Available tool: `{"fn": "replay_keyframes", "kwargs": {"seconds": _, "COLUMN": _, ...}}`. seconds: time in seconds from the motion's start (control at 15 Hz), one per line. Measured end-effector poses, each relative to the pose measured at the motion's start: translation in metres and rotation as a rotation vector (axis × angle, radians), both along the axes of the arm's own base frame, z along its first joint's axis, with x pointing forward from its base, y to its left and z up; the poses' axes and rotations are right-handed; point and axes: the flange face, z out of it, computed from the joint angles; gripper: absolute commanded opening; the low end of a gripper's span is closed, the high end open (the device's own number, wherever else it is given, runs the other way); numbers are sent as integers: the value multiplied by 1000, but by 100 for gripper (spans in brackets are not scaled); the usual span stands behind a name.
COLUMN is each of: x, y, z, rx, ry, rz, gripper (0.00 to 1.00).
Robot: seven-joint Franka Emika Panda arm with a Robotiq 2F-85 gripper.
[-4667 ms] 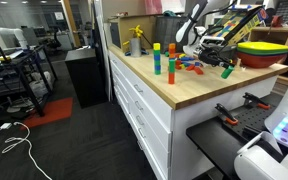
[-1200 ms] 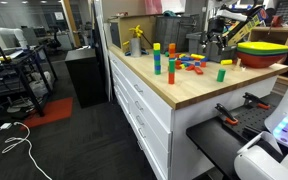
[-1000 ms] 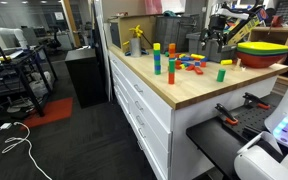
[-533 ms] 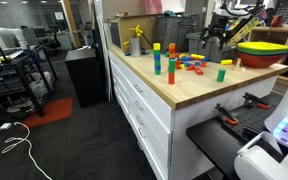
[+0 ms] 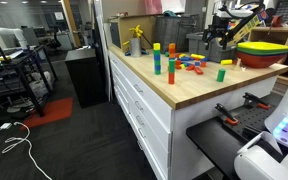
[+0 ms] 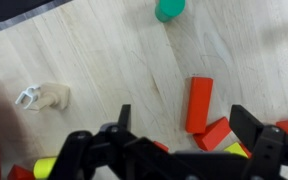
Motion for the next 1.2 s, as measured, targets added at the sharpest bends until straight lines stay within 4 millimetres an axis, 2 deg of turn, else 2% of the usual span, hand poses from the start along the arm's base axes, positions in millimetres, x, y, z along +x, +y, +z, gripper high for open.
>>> {"fn": "replay_keyframes", "kwargs": {"seconds": 0.53, "x": -15, "y": 8, "z": -20, "rx": 12, "ry": 48, "rz": 9, "gripper": 100}}
{"fn": "replay_keyframes", "kwargs": {"seconds": 0.93, "x": -14, "y": 9, "z": -20, "rx": 6, "ry": 46, "rz": 13, "gripper": 100}}
{"fn": "replay_keyframes", "kwargs": {"seconds": 1.2, "x": -7, "y": 18, "z": -16, "rx": -28, "ry": 1, "rz": 0, "gripper": 100}}
